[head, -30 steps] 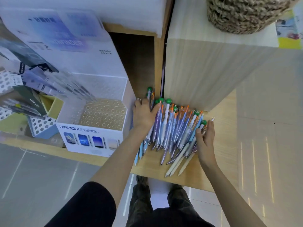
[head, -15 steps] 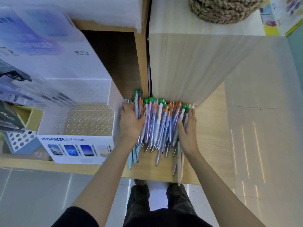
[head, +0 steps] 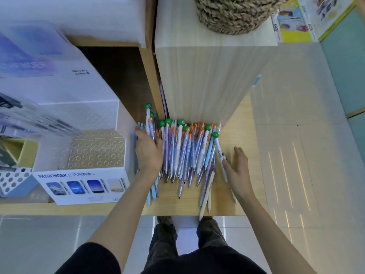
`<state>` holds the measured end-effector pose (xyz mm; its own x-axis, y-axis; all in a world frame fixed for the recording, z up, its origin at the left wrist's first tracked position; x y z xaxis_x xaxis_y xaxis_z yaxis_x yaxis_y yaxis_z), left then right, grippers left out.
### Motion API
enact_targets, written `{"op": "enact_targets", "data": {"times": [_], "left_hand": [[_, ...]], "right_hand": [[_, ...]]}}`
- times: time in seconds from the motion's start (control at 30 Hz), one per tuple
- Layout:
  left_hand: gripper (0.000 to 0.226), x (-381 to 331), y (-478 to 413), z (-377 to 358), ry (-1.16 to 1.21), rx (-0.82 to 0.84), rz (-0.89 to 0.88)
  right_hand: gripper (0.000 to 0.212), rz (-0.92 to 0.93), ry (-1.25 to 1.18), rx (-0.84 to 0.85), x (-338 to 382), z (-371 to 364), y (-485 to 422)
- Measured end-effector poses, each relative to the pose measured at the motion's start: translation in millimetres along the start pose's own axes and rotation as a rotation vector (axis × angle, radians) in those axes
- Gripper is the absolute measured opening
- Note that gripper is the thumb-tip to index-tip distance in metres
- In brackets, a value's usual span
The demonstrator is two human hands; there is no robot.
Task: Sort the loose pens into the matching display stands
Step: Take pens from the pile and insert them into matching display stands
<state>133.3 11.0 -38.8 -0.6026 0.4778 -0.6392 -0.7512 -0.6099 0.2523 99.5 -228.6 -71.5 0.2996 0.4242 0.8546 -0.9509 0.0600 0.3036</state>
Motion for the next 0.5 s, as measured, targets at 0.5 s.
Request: {"op": "enact_targets", "data": {"times": [0.5], "left_hand": [[0.009,-31.5,50.2,23.7,1.323,0.548,0.408]], "right_hand": [[0.038,-0.054,-0.427,0.259,90.3,-57.4,43.5]]}}
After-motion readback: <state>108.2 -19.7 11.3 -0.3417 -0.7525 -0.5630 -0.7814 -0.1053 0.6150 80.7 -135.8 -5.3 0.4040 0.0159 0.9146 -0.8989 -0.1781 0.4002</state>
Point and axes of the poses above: each hand's wrist, its own y-axis away from the middle knuckle, its own z-axis out of the back of the hand, x = y × z, the point moved 1 cm from there along -y, towards the middle knuckle, and after that the axes turned 5 degrees about z, right-handed, at the moved point
